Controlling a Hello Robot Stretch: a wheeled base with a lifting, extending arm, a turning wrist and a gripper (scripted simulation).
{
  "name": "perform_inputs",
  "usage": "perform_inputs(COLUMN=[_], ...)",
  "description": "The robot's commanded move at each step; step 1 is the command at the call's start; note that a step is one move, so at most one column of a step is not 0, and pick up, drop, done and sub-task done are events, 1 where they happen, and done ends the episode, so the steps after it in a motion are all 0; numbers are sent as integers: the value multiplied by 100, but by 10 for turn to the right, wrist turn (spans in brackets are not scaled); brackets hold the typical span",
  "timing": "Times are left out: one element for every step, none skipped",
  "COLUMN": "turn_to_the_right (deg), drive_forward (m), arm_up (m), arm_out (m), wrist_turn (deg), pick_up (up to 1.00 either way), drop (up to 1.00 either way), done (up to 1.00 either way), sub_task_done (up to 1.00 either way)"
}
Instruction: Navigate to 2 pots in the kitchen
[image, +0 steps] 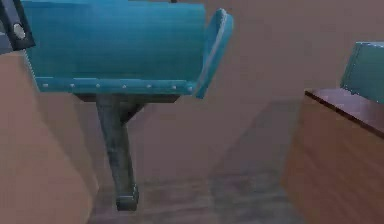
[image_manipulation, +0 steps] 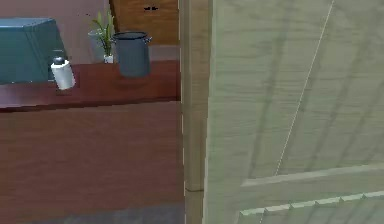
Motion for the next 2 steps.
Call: perform_inputs(turn_to_the_right=[420, 0], drive_forward=[0, 50], arm_up=[0, 0], arm_out=[0, 0], wrist_turn=[0, 0], pick_up=[0, 0], drop=[0, 0], done=[0, 0], sub_task_done=[0, 0])
